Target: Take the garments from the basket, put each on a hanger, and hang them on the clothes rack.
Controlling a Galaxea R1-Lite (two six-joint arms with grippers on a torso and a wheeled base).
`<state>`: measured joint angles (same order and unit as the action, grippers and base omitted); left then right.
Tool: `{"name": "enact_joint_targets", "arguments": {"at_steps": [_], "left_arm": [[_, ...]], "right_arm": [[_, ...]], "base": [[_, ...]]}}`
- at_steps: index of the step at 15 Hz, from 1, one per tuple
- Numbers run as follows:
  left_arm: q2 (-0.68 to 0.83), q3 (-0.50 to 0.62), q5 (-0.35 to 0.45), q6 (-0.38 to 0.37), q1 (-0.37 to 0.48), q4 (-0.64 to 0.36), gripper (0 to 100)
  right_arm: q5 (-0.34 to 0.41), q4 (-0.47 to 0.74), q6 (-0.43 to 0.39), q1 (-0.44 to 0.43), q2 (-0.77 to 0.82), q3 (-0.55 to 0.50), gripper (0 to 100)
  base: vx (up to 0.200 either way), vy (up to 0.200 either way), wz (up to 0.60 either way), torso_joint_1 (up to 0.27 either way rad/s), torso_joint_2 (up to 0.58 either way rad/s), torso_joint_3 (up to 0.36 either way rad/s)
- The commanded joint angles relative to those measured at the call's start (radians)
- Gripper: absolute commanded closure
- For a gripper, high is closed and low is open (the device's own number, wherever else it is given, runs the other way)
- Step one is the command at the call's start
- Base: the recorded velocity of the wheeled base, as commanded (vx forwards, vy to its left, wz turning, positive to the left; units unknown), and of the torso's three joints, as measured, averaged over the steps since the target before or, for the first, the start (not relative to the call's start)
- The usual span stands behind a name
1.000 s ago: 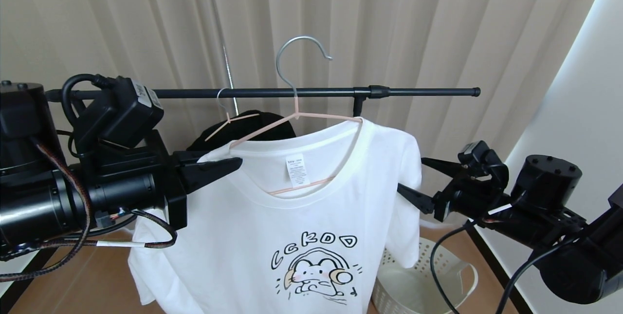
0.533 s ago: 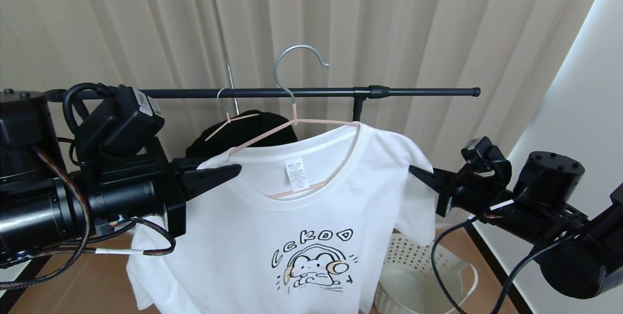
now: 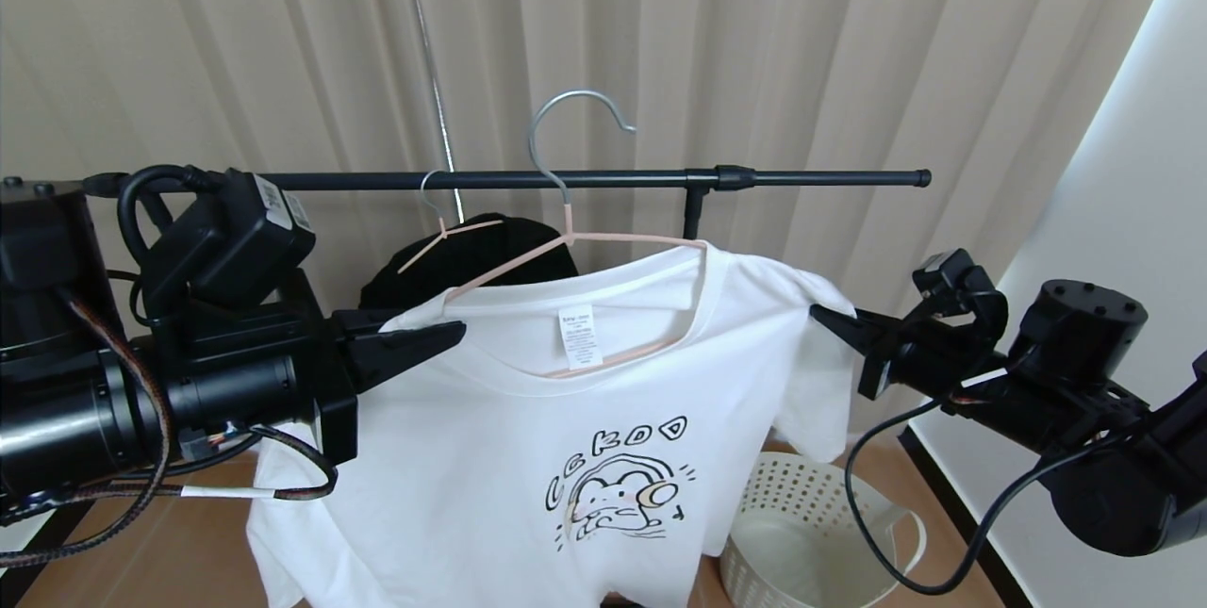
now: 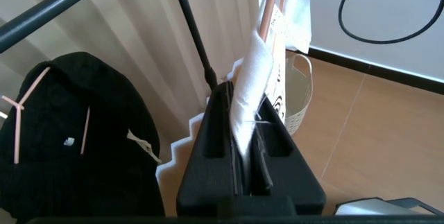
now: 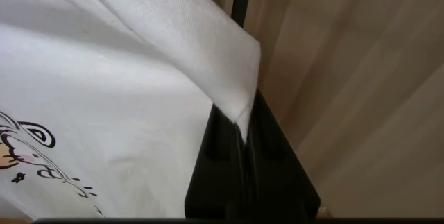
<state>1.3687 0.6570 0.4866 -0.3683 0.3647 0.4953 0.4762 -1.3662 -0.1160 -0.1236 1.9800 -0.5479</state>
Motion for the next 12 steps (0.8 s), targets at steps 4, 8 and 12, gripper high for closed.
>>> {"name": "enact_joint_targets", "arguments": {"at_steps": [4,8,12], "left_arm": [[0.003,0.001,-0.002,0.008,-0.001,0.000,100],[0.007,-0.004,-0.005,0.028,-0.010,0.000,100],[0.009,-0.005,-0.006,0.037,-0.036,0.000,100]], "right_arm": [[-0.010,0.007,-0.004,0.001,-0.003,-0.001,100],[-0.010,0.016,-0.007,-0.005,-0.055,0.032,100],[-0.005,0.019,-0.008,-0.011,-0.095,0.051,0]], "base": [[0.000,0.000,0.00,0.000,0.00,0.000],[0.000,0.000,0.00,0.000,0.00,0.000],[0.000,0.000,0.00,0.000,0.00,0.000]]}}
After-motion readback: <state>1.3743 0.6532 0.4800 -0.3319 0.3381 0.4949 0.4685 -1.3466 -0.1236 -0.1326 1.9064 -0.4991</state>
